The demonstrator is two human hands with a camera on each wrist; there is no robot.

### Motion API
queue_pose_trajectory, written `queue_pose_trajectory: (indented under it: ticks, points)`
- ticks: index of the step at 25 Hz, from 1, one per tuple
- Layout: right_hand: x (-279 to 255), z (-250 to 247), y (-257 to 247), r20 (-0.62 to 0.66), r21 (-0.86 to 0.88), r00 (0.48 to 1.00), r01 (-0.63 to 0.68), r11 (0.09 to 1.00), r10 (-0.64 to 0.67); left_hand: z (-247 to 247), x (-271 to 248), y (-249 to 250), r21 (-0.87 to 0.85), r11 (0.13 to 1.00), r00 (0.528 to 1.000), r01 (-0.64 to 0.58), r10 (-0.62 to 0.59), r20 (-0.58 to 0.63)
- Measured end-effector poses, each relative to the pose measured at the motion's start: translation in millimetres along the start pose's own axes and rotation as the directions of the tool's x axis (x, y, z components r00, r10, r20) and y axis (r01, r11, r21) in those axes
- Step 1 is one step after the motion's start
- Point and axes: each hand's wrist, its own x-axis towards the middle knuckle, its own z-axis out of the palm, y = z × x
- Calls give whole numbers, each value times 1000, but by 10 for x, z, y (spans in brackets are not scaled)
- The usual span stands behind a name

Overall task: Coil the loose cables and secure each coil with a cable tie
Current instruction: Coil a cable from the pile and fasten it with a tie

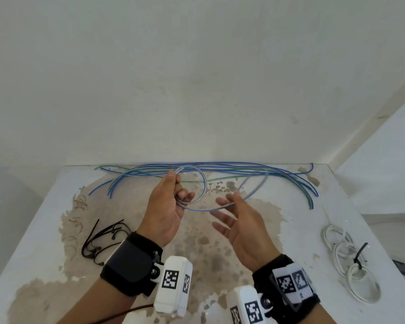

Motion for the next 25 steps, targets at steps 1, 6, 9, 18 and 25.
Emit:
queue_pose_trajectory:
  ticks: [1,6,9,18,25]
  points:
    - [22,-31,-19,-3,-12,999,53,999,-53,-14,-18,-9,8,1000,1000,19,-19,11]
    - [13,-114,-136,170,-429,967,247,869,-191,-39,-124,34,145,970,971,195,-212,111]
    - [-7,-131,-231,281,-553,941,318,770,-188,-38,-164,70,373,901,942,223,-297,156]
    - [-33,-182,-381,497,-597,868,356,719,-17,30,-180,143,733,679,887,43,-363,284]
    - [-83,-230,-504,530,-724,840,377,577,116,197,-226,123,825,559,927,81,-346,143]
